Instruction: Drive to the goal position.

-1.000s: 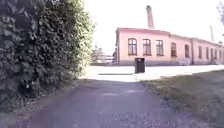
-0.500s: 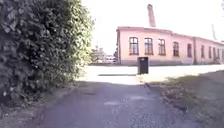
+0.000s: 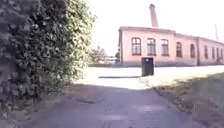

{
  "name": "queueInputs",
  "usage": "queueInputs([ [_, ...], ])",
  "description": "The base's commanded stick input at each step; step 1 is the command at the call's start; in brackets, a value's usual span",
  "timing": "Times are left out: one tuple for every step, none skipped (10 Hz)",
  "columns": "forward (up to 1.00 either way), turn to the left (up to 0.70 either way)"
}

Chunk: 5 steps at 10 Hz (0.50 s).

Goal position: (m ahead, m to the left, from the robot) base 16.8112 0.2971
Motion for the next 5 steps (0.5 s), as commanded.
queueInputs([
  [0.7,-0.1],
  [0.7,0.0],
  [0.7,-0.02],
  [0.7,-0.11],
  [0.7,-0.08],
])
